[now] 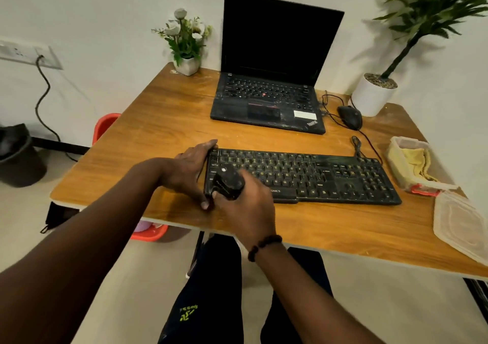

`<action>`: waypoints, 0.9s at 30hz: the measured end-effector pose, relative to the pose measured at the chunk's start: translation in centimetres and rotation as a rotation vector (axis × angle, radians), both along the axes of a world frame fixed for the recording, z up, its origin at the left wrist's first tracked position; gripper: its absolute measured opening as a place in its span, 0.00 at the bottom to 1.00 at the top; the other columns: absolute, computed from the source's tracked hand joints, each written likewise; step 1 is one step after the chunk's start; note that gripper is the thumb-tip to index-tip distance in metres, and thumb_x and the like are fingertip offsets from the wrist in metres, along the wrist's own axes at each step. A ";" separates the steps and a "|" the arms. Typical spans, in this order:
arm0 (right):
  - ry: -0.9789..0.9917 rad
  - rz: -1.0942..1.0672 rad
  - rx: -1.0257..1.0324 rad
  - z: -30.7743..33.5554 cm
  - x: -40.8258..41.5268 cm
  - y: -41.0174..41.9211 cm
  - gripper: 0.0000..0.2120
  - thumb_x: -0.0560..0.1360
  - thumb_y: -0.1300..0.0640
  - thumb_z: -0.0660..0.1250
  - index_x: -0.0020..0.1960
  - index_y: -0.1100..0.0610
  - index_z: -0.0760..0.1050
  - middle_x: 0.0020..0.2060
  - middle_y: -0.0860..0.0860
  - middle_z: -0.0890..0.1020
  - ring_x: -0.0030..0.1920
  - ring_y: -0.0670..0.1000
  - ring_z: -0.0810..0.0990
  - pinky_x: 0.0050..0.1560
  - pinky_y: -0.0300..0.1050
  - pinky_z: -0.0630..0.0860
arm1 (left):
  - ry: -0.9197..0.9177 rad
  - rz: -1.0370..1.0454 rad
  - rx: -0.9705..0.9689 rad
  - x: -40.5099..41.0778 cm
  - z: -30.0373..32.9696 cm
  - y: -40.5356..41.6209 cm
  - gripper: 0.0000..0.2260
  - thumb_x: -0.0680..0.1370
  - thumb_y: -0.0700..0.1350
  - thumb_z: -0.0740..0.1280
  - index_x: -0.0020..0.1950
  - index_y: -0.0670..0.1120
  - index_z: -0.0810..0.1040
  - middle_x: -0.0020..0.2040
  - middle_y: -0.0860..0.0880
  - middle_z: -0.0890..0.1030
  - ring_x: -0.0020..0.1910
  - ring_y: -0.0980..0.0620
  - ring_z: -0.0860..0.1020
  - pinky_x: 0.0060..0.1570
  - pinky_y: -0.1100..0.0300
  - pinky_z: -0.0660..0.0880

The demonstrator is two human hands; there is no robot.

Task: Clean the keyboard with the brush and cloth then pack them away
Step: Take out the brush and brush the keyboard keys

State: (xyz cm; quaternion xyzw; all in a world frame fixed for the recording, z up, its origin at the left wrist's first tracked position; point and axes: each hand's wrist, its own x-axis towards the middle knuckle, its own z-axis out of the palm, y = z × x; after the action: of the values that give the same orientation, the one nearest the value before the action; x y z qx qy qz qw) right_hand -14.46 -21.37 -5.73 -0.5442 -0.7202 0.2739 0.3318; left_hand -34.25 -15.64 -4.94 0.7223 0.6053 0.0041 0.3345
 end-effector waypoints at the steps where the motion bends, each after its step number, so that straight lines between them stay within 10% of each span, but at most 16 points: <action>1: -0.031 0.082 -0.030 0.5 0.2 0.6 0.20 0.67 0.50 0.74 0.57 0.48 0.75 0.50 0.44 0.81 0.50 0.45 0.79 0.49 0.45 0.79 | -0.008 0.002 0.002 -0.1 -0.1 -0.1 0.73 0.49 0.71 0.79 0.78 0.59 0.31 0.81 0.51 0.45 0.80 0.45 0.45 0.78 0.43 0.49; 7: -0.321 0.572 -0.132 4.5 0.0 6.0 0.25 0.68 0.49 0.75 0.62 0.51 0.74 0.52 0.47 0.82 0.51 0.47 0.80 0.51 0.44 0.78 | -0.076 0.034 -0.002 -0.6 -0.4 -0.4 0.73 0.50 0.68 0.81 0.79 0.58 0.33 0.81 0.50 0.45 0.79 0.45 0.46 0.77 0.44 0.46; 12: -0.544 0.718 -0.090 6.1 -3.3 10.5 0.25 0.67 0.44 0.75 0.59 0.54 0.75 0.48 0.48 0.81 0.47 0.48 0.78 0.45 0.42 0.76 | 0.013 0.023 -0.073 -1.1 -0.9 -0.2 0.64 0.45 0.77 0.74 0.77 0.58 0.58 0.78 0.48 0.56 0.75 0.43 0.55 0.77 0.45 0.53; 21: -0.278 0.557 -0.282 4.3 -4.0 14.2 0.22 0.66 0.42 0.74 0.56 0.50 0.75 0.47 0.46 0.83 0.45 0.46 0.81 0.49 0.48 0.79 | -0.056 0.156 -0.111 -1.6 -1.0 0.3 0.79 0.43 0.75 0.76 0.78 0.53 0.30 0.81 0.46 0.41 0.79 0.41 0.38 0.77 0.40 0.43; 27: -0.286 0.521 -0.179 4.7 -5.5 14.7 0.21 0.69 0.46 0.74 0.57 0.52 0.73 0.47 0.46 0.80 0.47 0.47 0.79 0.43 0.40 0.75 | -0.092 0.224 -0.098 -1.6 -1.0 0.4 0.80 0.40 0.75 0.76 0.79 0.53 0.31 0.81 0.46 0.45 0.79 0.41 0.42 0.77 0.39 0.46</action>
State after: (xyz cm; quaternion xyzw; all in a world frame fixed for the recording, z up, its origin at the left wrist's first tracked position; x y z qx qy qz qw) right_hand -19.98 -6.67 -1.01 -0.4013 -0.8478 0.3329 0.0966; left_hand -35.82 -15.19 -5.98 0.6321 0.6656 0.0451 0.3942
